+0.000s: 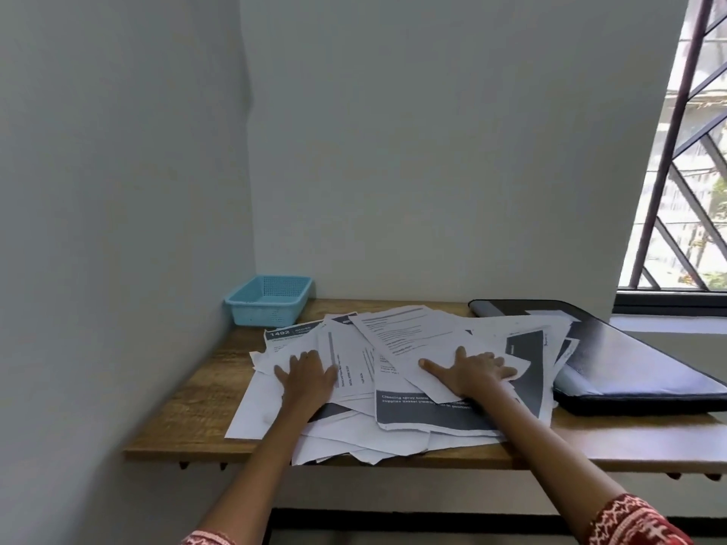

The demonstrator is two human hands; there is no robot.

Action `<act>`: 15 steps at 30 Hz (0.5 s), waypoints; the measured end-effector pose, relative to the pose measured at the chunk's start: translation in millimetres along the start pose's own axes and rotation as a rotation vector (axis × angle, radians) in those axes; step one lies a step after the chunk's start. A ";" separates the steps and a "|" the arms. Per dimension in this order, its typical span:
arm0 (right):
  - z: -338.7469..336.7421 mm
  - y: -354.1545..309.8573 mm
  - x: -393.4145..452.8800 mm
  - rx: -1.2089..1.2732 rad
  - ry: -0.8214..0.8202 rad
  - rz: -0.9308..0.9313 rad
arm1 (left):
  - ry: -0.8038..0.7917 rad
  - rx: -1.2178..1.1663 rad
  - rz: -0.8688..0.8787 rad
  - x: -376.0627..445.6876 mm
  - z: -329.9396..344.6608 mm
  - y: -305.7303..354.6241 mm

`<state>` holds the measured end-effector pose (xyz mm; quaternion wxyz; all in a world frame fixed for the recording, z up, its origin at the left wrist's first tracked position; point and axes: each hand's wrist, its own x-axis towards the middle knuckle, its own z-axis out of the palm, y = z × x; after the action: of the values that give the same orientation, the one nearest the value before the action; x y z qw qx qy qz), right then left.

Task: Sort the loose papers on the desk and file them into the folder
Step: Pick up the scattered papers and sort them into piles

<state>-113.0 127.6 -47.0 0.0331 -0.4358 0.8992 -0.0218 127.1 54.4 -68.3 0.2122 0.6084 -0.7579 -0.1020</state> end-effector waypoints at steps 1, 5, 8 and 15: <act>1.3 0.4 2.4 0.011 0.001 -0.003 | 0.010 -0.020 0.003 2.7 0.7 1.0; -2.1 -0.5 4.8 -0.049 -0.006 -0.016 | 0.040 -0.074 -0.018 9.8 2.2 5.6; -18.5 0.2 3.5 -0.132 0.007 -0.108 | 0.114 -0.026 -0.205 10.7 -2.3 0.3; -57.2 55.3 42.2 -0.052 0.218 0.069 | 0.215 -0.170 -0.471 19.8 -29.0 -15.0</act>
<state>-186.8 129.3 4.5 -0.0752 -0.4002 0.9122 -0.0446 149.8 34.8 -44.8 0.3123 0.7553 -0.5573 -0.1463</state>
